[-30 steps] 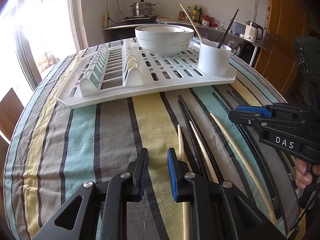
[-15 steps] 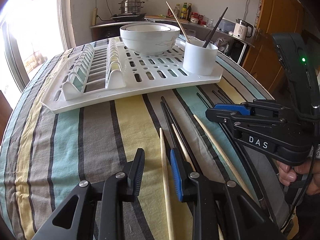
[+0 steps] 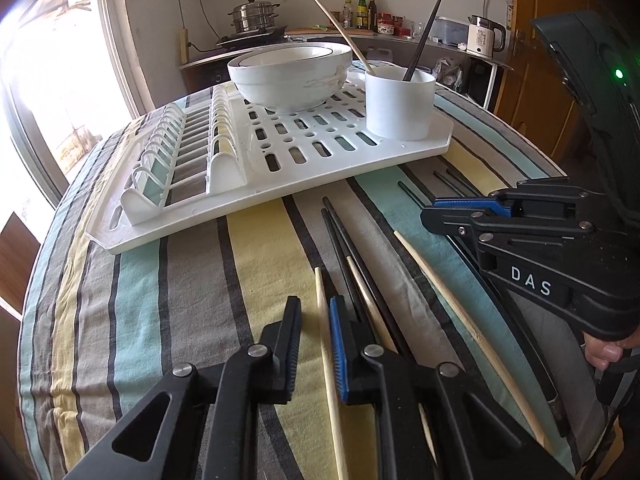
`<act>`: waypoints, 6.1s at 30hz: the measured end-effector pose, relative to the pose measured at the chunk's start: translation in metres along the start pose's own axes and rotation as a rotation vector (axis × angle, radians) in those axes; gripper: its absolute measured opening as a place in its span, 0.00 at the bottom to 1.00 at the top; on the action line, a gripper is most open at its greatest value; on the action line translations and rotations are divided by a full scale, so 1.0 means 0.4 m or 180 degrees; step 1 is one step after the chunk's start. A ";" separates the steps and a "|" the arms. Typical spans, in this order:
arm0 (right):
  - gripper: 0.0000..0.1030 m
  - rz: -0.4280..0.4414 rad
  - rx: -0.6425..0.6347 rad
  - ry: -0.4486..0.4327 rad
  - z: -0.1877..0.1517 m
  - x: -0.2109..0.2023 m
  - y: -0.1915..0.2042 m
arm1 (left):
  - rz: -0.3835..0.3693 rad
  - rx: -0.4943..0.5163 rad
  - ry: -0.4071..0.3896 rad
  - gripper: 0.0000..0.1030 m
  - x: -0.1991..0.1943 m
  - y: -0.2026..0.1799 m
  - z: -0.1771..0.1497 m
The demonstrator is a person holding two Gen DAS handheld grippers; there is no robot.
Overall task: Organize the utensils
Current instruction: 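Grasp another wooden chopstick with the left tool while the right tool grasps a black chopstick, then carry both held chopsticks to the white cup and lower them in, then open both tools to drop the chopsticks into the white cup, then withdraw both tools from the cup down to the remaining chopsticks on the cloth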
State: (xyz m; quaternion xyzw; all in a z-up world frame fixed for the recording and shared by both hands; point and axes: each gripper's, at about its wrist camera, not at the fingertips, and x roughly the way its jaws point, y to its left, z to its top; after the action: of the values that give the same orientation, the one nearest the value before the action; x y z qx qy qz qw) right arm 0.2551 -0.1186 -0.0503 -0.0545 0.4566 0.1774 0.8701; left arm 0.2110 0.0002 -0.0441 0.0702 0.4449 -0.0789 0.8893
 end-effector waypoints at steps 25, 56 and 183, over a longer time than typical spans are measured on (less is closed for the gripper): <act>0.05 0.0337 0.0206 -0.0826 0.033 -0.267 -0.035 | -0.0241 -0.0322 -0.0621 0.05 -0.206 0.065 0.059; 0.05 0.0334 0.0219 -0.1473 -0.004 -0.473 -0.059 | -0.0252 -0.0382 -0.1073 0.05 -0.401 0.073 0.054; 0.16 -0.0053 0.0288 -0.1369 -0.176 -0.465 -0.070 | -0.0263 -0.0487 -0.1191 0.09 -0.357 -0.033 -0.065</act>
State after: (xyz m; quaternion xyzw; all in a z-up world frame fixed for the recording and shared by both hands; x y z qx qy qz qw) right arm 0.1137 -0.2109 0.0587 0.0199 0.2675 0.1571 0.9505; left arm 0.1034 0.0034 0.0544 -0.0317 0.2792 -0.0930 0.9552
